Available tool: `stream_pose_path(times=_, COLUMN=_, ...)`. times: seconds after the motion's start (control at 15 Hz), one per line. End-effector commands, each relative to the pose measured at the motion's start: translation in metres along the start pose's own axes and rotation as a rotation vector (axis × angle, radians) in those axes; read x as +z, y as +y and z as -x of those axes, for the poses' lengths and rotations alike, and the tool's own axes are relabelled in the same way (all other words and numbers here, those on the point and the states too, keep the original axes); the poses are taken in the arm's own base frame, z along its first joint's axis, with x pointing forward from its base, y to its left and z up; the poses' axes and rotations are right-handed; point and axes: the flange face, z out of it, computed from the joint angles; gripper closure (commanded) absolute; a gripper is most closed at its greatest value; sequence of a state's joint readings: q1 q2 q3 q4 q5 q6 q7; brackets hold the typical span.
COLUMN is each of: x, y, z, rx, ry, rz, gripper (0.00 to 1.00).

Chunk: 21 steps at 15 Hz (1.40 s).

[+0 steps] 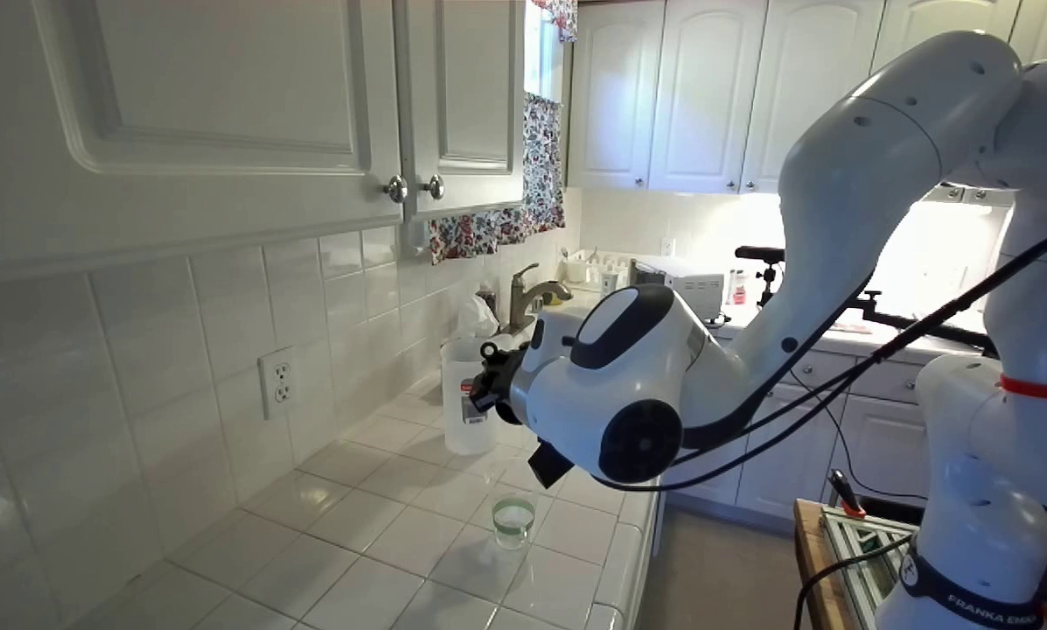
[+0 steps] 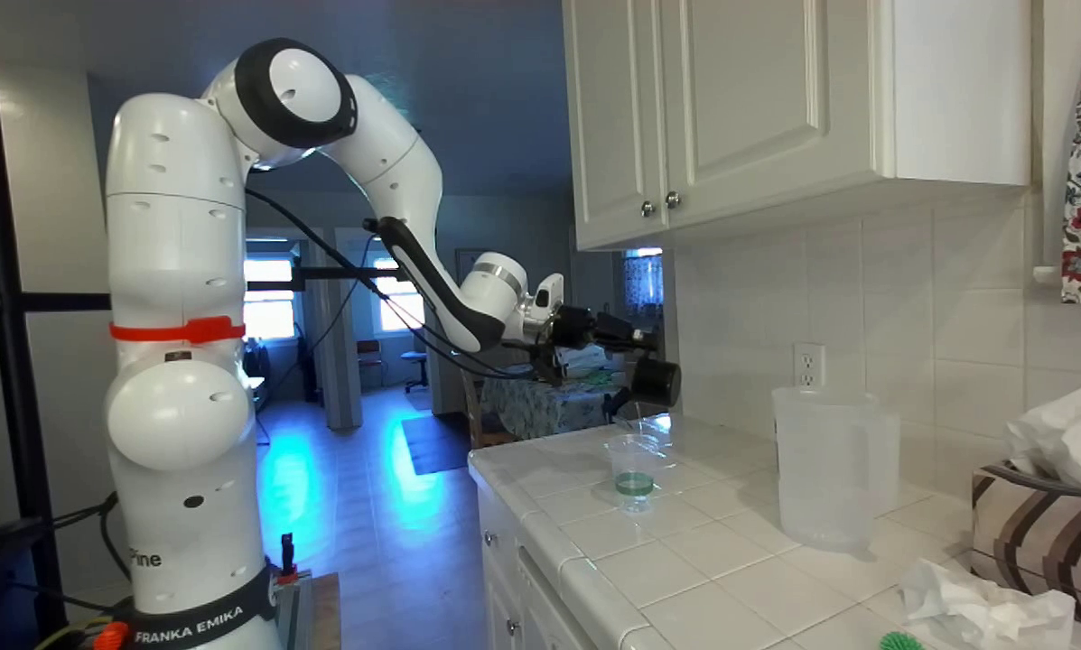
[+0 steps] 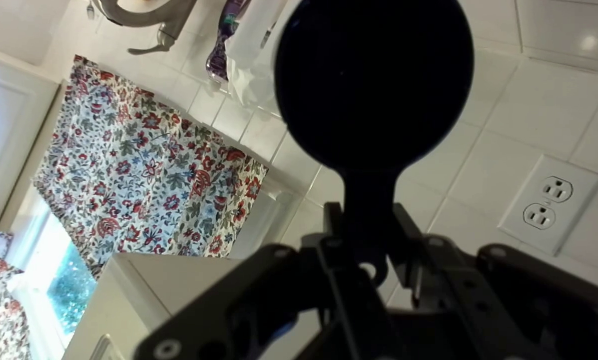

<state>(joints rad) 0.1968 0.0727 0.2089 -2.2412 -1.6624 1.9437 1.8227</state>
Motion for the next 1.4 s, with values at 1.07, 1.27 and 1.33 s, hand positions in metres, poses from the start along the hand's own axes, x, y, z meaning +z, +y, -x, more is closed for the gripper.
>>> stream_pose_path(times=1.07, x=0.0, y=-0.013, z=0.008, rx=-0.035, ry=0.017, rz=-0.001, gripper=0.94)
stream_pose_path(times=1.27, x=0.0, y=-0.015, z=0.009, rx=-0.039, ry=0.016, rz=-0.003, gripper=0.94)
stream_pose_path(times=1.33, x=0.0, y=-0.015, z=0.009, rx=-0.04, ry=0.017, rz=-0.003, gripper=0.94)
